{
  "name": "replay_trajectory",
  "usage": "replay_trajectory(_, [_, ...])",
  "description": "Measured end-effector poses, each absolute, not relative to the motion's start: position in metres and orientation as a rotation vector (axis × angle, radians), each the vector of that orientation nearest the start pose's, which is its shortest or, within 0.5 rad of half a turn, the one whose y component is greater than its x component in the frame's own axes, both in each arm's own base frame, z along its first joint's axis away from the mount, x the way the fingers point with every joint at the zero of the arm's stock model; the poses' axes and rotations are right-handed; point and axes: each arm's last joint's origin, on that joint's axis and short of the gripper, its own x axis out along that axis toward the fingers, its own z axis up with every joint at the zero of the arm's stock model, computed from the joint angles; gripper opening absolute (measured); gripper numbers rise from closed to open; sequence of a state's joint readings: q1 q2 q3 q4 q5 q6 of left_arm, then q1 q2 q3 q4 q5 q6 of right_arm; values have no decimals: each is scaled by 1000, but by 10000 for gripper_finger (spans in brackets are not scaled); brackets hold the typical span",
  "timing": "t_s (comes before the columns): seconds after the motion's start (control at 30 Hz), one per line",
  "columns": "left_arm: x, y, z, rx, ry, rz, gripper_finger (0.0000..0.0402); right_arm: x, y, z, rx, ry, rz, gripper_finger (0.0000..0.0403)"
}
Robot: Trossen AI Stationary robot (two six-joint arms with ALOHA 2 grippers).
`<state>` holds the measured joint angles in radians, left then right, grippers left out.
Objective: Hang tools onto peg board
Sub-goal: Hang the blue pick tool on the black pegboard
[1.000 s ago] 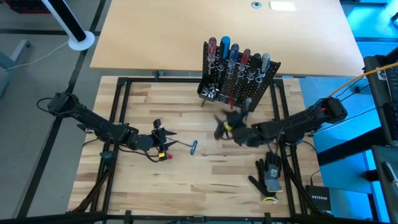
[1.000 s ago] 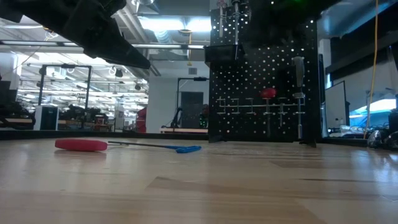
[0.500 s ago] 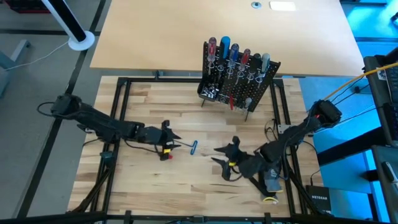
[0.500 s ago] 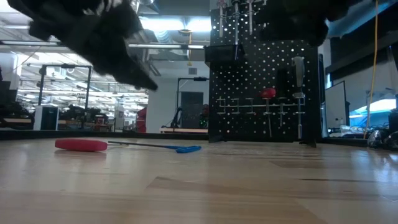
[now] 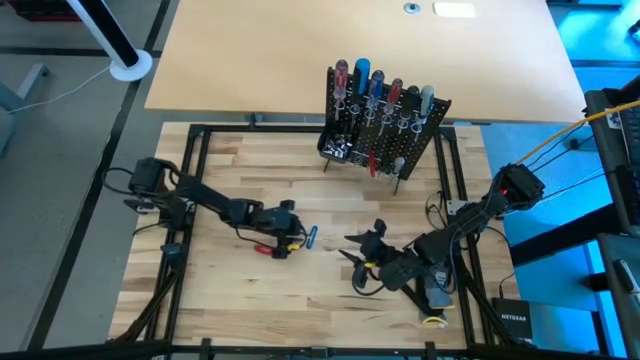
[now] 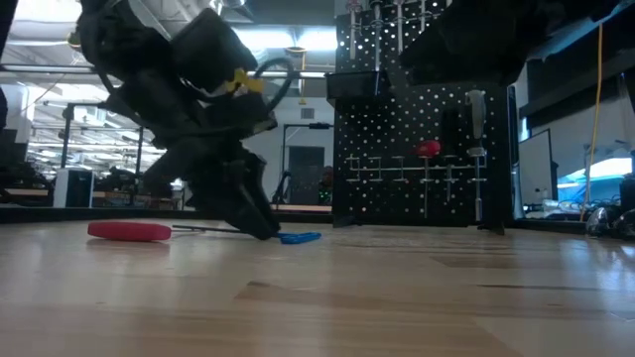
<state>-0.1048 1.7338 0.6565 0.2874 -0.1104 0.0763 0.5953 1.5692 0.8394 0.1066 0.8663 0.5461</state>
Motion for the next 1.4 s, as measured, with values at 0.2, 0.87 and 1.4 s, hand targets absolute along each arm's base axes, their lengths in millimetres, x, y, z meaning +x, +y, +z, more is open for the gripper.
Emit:
replay_trajectory(0.2, [301, -21, 105, 127, 814, -9, 150, 271, 157, 198, 116, 376, -374, 193])
replay_trajectory(0.87, [299, 8, 89, -25, 870, -158, 7, 271, 157, 198, 111, 369, -388, 193])
replay_trajectory(1.4, [294, -25, 138, 176, 714, -97, 1, 271, 157, 199, 114, 367, -386, 193])
